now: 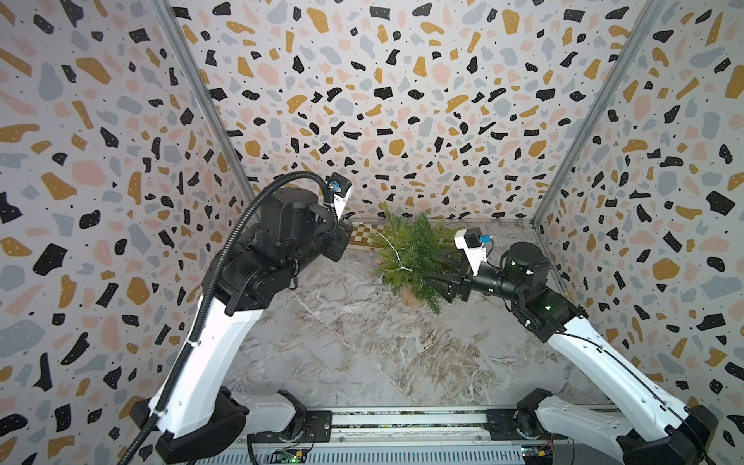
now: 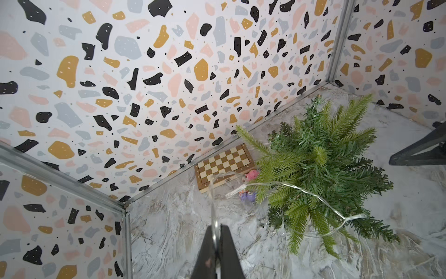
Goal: Remove string lights from the small christmas tree
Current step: Remove the light string from the Christmas tree.
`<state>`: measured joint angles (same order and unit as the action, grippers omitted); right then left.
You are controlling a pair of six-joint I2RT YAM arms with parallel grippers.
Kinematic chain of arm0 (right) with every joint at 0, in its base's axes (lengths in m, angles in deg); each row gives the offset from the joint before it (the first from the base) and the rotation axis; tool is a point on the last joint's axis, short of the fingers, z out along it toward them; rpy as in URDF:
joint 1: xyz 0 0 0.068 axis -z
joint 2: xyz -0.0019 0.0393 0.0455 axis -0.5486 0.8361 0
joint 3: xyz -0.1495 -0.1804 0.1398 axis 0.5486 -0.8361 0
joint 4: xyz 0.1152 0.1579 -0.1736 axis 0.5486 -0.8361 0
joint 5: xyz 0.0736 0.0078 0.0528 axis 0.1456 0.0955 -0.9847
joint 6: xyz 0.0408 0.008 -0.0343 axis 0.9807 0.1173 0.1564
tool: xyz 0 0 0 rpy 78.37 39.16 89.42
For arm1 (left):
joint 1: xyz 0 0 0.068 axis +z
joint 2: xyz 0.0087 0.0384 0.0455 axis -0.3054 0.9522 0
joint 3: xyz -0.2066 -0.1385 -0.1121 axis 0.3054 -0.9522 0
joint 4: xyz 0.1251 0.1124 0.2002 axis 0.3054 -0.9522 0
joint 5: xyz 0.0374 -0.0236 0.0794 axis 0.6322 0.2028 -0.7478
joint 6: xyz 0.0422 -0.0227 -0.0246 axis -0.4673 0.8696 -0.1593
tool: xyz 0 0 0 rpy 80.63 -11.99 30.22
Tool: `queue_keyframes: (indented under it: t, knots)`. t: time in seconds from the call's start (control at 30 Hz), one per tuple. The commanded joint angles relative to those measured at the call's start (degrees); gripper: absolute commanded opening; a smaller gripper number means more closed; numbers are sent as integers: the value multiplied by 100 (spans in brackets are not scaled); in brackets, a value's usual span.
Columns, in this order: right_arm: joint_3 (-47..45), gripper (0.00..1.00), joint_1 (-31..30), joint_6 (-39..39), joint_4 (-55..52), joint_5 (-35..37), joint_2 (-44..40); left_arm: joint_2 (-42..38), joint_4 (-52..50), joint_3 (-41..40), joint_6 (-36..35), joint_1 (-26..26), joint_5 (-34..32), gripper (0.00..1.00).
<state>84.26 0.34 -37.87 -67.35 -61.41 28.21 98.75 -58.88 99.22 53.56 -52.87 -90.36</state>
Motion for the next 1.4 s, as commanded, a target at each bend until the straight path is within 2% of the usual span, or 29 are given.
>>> queue_keyframes:
  t: [0.0, 0.3, 0.6, 0.8, 1.0, 1.17, 1.37]
  knots:
    - [36, 90, -141, -131, -91, 48, 68, -246, 83, -55, 27, 11, -285, 0]
    - [114, 87, -322, -163, -74, 169, 214, -133, -196, 295, -269, 150, -1137, 0]
    - [168, 86, -481, -181, -61, 253, 325, 101, -304, 634, -102, 1184, -475, 0]
    - [229, 85, -510, -199, -87, 302, 360, 351, -270, 990, -23, 1452, -226, 0]
    - [316, 84, -517, -206, -124, 330, 353, 894, -353, 1710, -277, 1748, -641, 0]
    - [361, 84, -514, -241, -192, 406, 333, 1227, -224, 1863, -313, 2053, -668, 0]
    - [440, 84, -520, -310, -292, 471, 349, 1877, -309, 2636, -402, 2173, -617, 0]
